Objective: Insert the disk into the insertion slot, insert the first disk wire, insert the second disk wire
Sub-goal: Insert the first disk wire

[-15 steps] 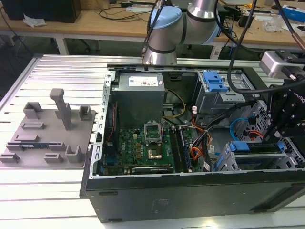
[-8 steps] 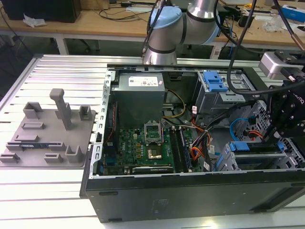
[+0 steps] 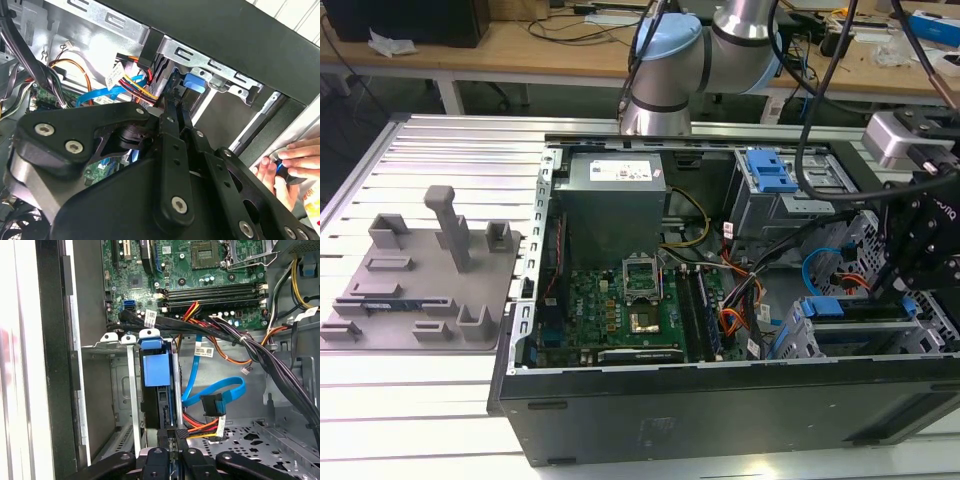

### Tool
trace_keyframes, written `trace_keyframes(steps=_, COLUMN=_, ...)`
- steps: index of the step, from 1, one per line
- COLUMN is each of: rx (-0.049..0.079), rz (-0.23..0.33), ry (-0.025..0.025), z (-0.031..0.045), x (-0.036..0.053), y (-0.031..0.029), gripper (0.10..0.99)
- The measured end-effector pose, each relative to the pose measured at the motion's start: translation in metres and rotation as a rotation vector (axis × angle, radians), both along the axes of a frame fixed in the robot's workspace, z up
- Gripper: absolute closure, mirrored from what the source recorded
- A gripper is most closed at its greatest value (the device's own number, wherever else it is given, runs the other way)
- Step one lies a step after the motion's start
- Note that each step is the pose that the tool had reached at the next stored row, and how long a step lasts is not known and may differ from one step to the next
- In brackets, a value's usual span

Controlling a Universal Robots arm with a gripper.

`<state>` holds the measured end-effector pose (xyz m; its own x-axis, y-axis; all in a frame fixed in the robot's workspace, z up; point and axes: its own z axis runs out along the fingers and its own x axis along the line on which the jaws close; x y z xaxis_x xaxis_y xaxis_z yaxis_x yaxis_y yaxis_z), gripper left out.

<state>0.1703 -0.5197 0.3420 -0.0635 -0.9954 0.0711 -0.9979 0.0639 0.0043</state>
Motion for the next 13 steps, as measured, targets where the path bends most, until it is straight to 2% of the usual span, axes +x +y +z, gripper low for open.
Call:
trace_keyframes(steps=8, rx=0.000, rz=0.001, ry=0.0000, z=-0.0010, x=0.0003, y=0.0000, gripper=0.918)
trace_keyframes(steps=11, rx=0.000, rz=0.002, ry=0.0000, z=0.0057, x=0.0003, y=0.0002, gripper=0.918)
trace_keyframes(steps=13, rx=0.003, rz=0.010, ry=0.0001, z=0.0061, x=0.0003, y=0.0001, gripper=0.918)
